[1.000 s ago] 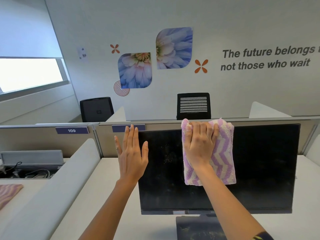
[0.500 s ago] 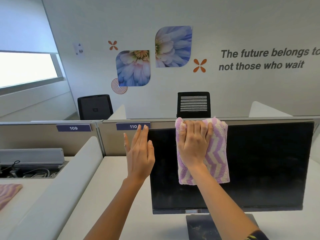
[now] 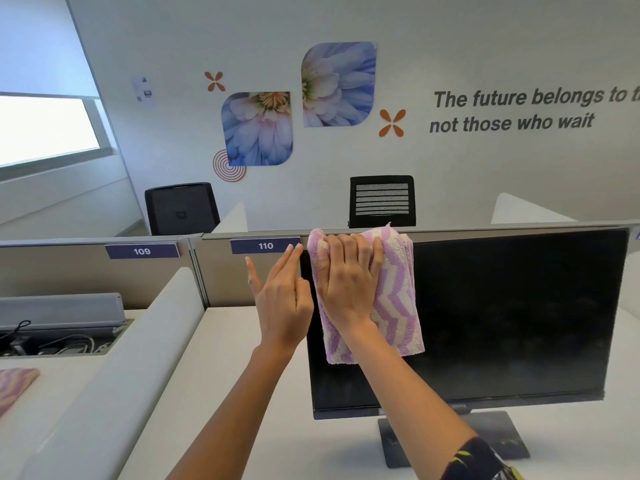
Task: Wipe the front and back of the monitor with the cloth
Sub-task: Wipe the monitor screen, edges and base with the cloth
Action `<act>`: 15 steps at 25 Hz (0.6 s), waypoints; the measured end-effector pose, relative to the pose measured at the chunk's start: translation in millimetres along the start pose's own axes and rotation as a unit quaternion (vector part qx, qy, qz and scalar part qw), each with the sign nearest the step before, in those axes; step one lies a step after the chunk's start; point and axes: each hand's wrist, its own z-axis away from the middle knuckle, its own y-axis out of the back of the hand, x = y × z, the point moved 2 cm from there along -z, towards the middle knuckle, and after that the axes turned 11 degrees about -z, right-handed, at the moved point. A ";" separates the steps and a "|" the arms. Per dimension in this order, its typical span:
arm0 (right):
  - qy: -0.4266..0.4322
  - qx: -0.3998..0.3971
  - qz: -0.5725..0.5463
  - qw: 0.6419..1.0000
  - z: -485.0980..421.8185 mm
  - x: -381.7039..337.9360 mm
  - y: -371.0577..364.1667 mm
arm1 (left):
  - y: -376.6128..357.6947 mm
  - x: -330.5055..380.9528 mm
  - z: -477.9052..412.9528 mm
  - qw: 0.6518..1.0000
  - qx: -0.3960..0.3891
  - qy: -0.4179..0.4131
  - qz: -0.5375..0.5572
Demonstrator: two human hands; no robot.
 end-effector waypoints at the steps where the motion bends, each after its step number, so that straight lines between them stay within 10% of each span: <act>1: 0.007 -0.004 0.004 1.000 1.2 -0.7 -1.6 | 0.8 0.6 0.1 1.000 -0.001 0.001 0.003; 15: 0.085 -0.016 0.012 0.996 19.7 5.7 -8.6 | 3.0 6.4 -2.3 0.997 0.004 0.060 0.058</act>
